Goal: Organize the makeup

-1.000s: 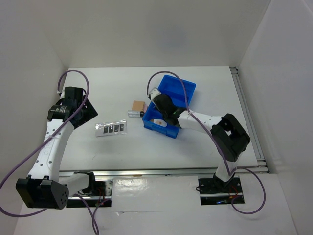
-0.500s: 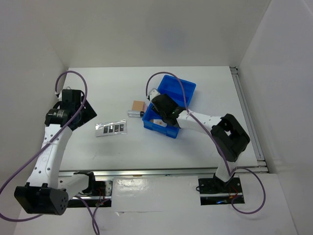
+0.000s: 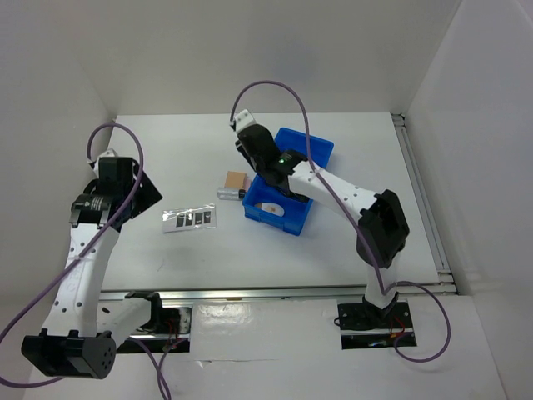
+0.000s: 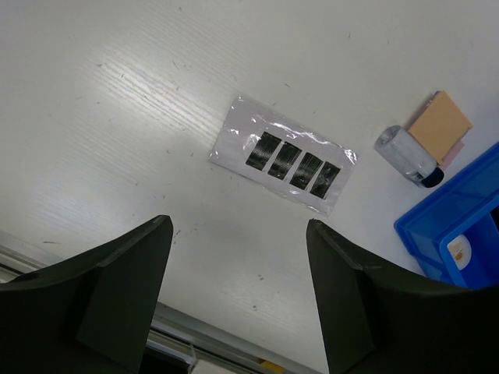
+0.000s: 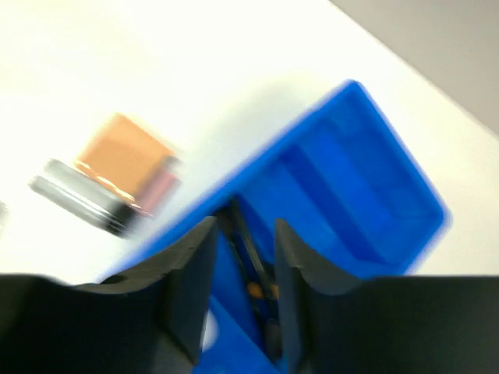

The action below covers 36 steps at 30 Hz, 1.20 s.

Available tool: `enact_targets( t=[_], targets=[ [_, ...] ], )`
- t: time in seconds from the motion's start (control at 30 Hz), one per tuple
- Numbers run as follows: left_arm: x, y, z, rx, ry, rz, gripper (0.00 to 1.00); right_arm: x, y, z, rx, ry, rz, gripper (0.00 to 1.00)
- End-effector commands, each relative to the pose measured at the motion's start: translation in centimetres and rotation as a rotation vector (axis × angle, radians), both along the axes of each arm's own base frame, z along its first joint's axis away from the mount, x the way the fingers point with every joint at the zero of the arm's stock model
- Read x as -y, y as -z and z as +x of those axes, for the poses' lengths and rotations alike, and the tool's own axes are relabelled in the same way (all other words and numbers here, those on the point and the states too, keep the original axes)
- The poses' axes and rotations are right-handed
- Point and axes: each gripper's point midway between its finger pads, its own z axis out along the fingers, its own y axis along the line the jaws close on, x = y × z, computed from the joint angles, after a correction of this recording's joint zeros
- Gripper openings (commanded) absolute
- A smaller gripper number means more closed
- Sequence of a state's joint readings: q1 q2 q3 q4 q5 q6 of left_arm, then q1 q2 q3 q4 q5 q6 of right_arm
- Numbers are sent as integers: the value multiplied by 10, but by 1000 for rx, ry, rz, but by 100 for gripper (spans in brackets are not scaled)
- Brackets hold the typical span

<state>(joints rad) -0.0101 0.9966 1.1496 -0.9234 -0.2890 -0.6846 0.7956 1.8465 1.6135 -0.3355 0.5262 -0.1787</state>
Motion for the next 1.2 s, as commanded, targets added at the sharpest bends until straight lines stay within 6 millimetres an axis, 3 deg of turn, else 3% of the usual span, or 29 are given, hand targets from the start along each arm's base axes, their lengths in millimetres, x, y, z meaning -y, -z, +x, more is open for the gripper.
enact_targets(
  t=[0.0,0.07,0.17,0.27,0.3,0.33,0.43,0.47,0.57,0.67,1.17],
  targets=[
    [1,-4,-3,18,11,4,83,-41,25,-17,-194,-43,110,40],
    [1,-4,-3,18,11,4,83,-70,28,-21,-255,-110,174,28],
    [-1,-5,-6,18,4,11,83,-104,33,-31,-281,-191,219,27],
    [-4,-3,-9,8,-10,26,83,-125,46,-34,-332,-255,220,36],
    [-4,-2,-11,-3,-10,26,83,-128,52,-33,-348,-271,192,47],
    [-6,-2,-11,-3,-16,33,83,-132,67,-29,-377,-269,155,50],
    [-6,-2,-11,-3,-16,33,83,-138,85,-24,-376,-299,60,57],
    [-6,-2,-11,-3,-16,33,83,-135,104,-21,-382,-291,12,59],
    [-6,-2,-11,-3,-16,33,83,-138,119,-20,-368,-320,-33,73],
    [-8,0,-10,-14,-22,40,84,-131,133,-13,-383,-320,-55,79],
    [-8,5,-5,-25,-22,41,84,-131,180,-25,-455,-355,-79,72]
  ],
)
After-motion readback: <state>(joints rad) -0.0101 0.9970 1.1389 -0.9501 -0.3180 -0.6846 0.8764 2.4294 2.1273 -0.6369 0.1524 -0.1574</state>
